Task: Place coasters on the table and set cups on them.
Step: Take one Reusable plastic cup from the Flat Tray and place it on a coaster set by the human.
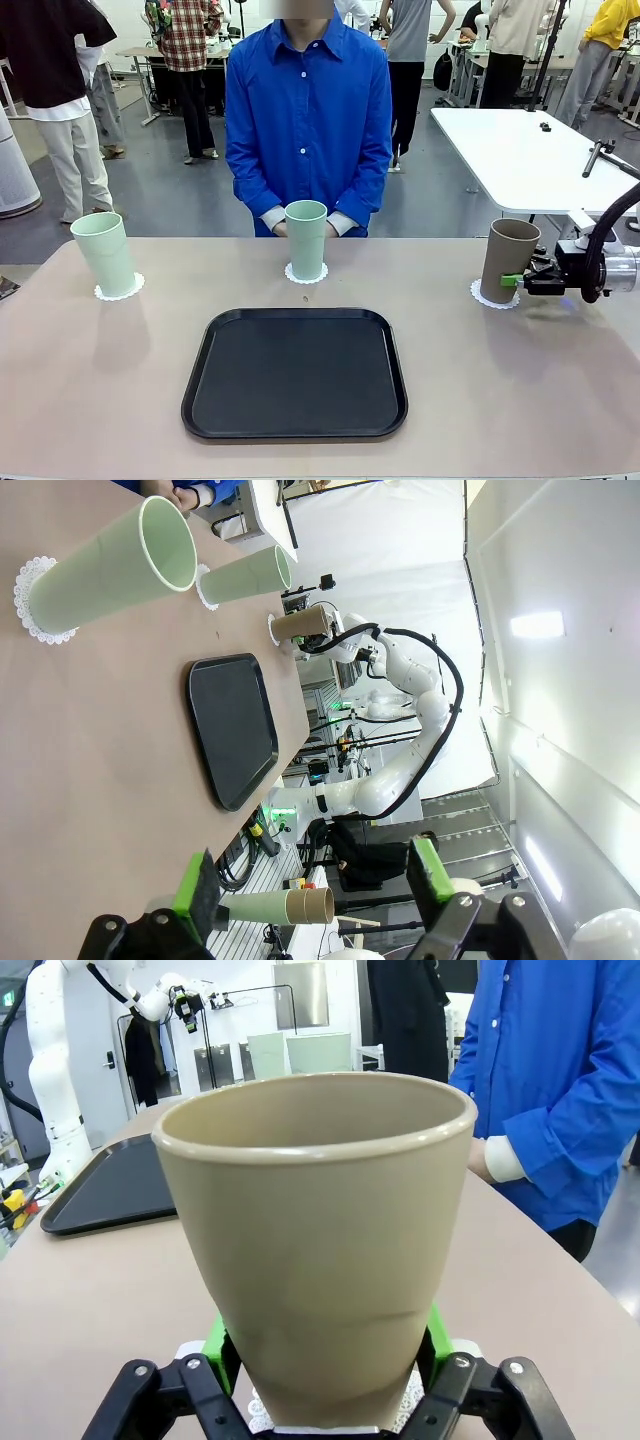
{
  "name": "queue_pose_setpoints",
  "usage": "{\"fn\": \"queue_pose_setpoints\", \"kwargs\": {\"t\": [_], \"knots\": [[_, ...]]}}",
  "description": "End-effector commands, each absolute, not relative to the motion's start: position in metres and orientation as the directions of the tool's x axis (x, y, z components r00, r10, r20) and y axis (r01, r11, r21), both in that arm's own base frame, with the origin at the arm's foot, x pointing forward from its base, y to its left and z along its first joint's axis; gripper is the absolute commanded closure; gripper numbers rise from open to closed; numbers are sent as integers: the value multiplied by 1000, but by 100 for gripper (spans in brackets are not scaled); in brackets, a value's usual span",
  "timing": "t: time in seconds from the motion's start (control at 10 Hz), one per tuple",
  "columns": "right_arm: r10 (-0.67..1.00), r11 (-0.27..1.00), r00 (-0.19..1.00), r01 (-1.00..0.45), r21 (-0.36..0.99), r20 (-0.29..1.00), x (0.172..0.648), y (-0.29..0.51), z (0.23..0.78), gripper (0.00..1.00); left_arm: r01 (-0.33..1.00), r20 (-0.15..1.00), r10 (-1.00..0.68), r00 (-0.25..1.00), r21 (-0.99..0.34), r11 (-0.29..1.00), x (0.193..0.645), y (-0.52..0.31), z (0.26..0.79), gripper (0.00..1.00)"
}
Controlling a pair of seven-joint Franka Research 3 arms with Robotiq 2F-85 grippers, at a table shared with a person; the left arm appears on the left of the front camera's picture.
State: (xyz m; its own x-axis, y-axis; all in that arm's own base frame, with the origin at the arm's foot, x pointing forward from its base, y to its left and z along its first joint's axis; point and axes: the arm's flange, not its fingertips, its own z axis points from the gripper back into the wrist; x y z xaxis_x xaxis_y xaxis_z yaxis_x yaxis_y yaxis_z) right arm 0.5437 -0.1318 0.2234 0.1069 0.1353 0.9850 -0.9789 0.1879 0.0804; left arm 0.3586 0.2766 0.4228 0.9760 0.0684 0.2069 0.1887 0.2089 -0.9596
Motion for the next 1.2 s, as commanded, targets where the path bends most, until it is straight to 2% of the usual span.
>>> {"fn": "queue_pose_setpoints", "kwargs": {"t": [0.0,1.1], "knots": [[134,202,143,-973,114,981,556,-133,216,0,192,213,81,974,-959,209,359,277,425,0],[110,187,196,-967,174,974,558,-143,218,0,192,213,81,974,-959,209,359,277,425,0]]}}
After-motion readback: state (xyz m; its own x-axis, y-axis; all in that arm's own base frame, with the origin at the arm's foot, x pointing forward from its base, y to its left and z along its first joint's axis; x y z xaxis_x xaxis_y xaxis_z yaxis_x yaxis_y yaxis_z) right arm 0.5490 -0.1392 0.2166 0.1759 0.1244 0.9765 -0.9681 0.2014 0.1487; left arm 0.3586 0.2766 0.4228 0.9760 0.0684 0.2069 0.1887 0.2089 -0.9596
